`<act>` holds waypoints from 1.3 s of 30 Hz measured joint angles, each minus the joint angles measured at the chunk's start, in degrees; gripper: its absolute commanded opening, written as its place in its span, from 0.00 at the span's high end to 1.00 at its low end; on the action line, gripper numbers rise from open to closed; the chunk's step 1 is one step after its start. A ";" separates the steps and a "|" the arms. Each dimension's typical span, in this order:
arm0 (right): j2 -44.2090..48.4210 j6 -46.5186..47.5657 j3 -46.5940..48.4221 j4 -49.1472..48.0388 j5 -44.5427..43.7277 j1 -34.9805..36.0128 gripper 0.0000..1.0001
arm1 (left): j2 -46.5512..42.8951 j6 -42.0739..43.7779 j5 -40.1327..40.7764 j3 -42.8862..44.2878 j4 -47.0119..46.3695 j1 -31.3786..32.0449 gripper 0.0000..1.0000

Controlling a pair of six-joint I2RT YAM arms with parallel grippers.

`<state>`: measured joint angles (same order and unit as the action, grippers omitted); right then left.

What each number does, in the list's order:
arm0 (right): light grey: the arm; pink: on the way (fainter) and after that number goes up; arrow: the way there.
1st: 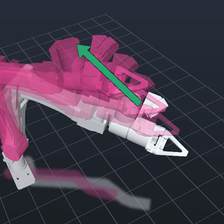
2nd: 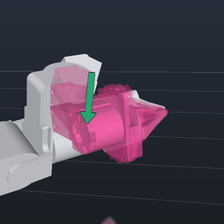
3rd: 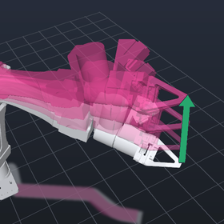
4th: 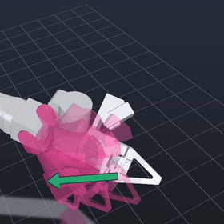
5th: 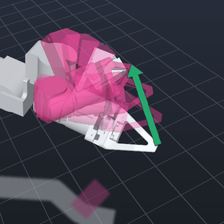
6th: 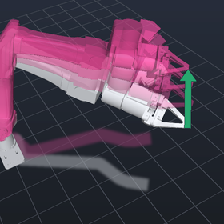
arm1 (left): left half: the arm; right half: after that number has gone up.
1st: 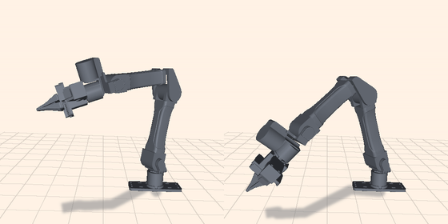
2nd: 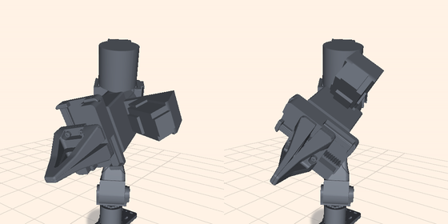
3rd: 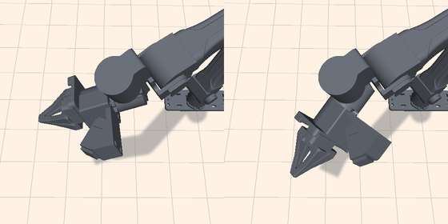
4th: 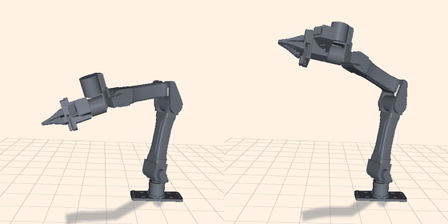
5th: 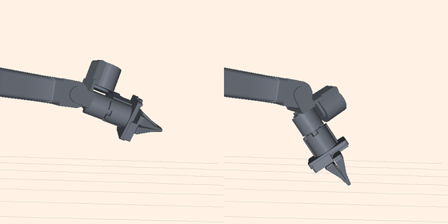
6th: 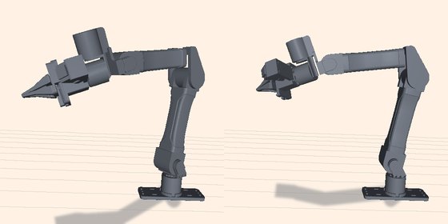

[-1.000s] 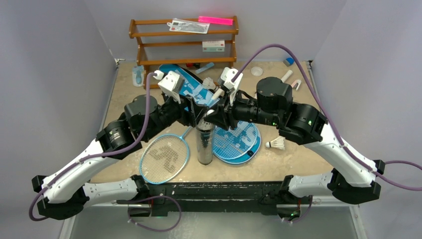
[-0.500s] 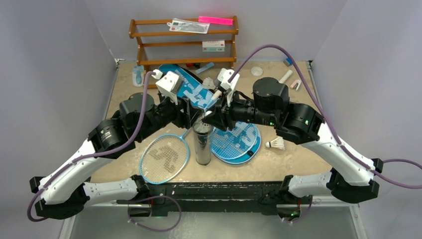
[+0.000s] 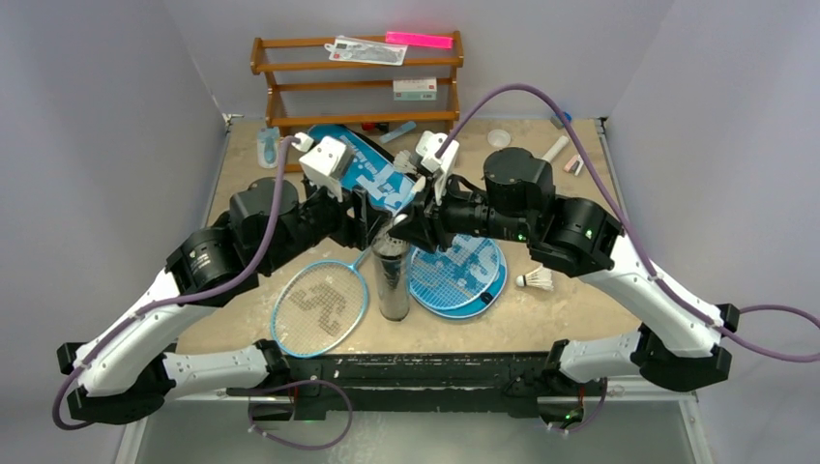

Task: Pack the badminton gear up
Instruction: Place the shuttlecock at the shuttle tube.

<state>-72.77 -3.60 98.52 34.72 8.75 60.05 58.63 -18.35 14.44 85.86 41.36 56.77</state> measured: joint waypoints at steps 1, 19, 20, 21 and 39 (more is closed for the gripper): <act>-0.42 0.00 0.31 0.02 -0.02 0.00 0.69 | -0.61 -0.07 0.35 -0.35 -0.11 0.00 0.38; -5.90 0.22 4.68 3.82 -3.45 0.00 0.69 | -16.17 -1.79 -2.45 -14.05 -5.92 0.00 0.19; -6.40 0.22 5.18 4.17 -3.54 0.00 0.69 | -17.00 -1.49 -2.93 -16.22 -6.03 0.00 0.19; -6.71 0.22 5.51 4.42 -3.65 0.00 0.69 | -17.64 -0.98 -3.28 -18.16 -6.21 0.00 0.19; -7.48 0.22 6.58 5.86 -4.79 0.00 0.69 | -17.79 14.03 -11.74 -42.01 -29.66 0.00 0.10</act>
<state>-80.25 -3.38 105.10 40.58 3.97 60.05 40.84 -4.32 2.70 43.86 11.70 56.77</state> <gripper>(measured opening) 0.335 0.885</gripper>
